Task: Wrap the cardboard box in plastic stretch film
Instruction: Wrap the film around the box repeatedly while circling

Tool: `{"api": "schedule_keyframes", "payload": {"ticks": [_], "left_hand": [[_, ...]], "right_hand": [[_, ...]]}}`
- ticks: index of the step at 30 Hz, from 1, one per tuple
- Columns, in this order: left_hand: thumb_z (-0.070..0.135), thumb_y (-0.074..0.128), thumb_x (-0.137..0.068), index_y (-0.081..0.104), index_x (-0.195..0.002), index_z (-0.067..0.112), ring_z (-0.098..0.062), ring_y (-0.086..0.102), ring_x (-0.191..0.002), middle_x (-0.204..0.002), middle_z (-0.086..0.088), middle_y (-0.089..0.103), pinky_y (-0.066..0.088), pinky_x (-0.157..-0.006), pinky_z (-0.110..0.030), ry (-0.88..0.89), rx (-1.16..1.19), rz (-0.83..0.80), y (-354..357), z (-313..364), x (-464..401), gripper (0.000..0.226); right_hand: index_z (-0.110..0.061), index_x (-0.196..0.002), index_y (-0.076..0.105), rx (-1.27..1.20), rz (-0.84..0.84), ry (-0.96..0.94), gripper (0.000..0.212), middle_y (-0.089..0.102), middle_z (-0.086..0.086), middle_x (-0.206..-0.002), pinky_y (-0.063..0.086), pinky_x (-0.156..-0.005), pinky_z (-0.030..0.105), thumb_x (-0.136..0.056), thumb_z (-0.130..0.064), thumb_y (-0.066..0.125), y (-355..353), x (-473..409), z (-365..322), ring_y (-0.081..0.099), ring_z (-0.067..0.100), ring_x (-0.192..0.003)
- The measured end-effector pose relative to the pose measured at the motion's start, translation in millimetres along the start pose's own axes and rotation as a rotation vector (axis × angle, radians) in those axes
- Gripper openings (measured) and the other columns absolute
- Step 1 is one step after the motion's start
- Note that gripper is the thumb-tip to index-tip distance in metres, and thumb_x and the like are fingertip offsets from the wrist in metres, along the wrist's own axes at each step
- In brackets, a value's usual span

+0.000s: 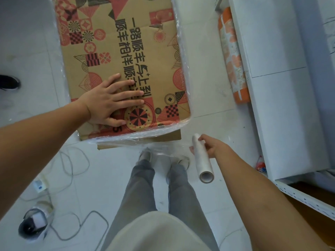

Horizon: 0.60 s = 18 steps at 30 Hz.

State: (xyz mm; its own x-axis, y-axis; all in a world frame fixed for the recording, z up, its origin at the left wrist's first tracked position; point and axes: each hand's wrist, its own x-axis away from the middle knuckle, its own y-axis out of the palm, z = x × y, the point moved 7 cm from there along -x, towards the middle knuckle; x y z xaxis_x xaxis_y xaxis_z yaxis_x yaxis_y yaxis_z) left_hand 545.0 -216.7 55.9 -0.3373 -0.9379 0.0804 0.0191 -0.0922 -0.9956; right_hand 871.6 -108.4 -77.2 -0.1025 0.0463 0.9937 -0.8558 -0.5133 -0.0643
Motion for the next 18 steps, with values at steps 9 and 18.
{"api": "schedule_keyframes", "payload": {"ticks": [9,18], "left_hand": [[0.05,0.04,-0.079,0.044,-0.133,0.021,-0.034,0.027,-0.138,-0.136,-0.01,0.052,0.015,-0.111,-0.062,-0.151,0.047,-0.052,-17.4,6.9,-20.5,0.061],[0.056,0.037,-0.092,0.053,-0.086,0.008,-0.029,0.048,-0.099,-0.091,-0.007,0.058,0.043,-0.061,-0.036,-0.947,0.106,0.191,-46.8,10.3,-67.9,0.051]], "right_hand": [[0.0,-0.103,0.052,0.162,-0.068,-0.059,0.033,0.061,0.018,-0.087,0.057,-0.047,0.036,-0.085,-0.021,0.07,-1.1,-5.7,-24.1,0.063,0.026,-0.063],[0.001,-0.087,0.049,0.291,-0.008,-0.101,0.022,0.052,0.016,-0.074,0.039,-0.042,0.022,-0.094,-0.018,0.04,-24.0,-8.4,-45.5,0.053,0.027,-0.056]]}}
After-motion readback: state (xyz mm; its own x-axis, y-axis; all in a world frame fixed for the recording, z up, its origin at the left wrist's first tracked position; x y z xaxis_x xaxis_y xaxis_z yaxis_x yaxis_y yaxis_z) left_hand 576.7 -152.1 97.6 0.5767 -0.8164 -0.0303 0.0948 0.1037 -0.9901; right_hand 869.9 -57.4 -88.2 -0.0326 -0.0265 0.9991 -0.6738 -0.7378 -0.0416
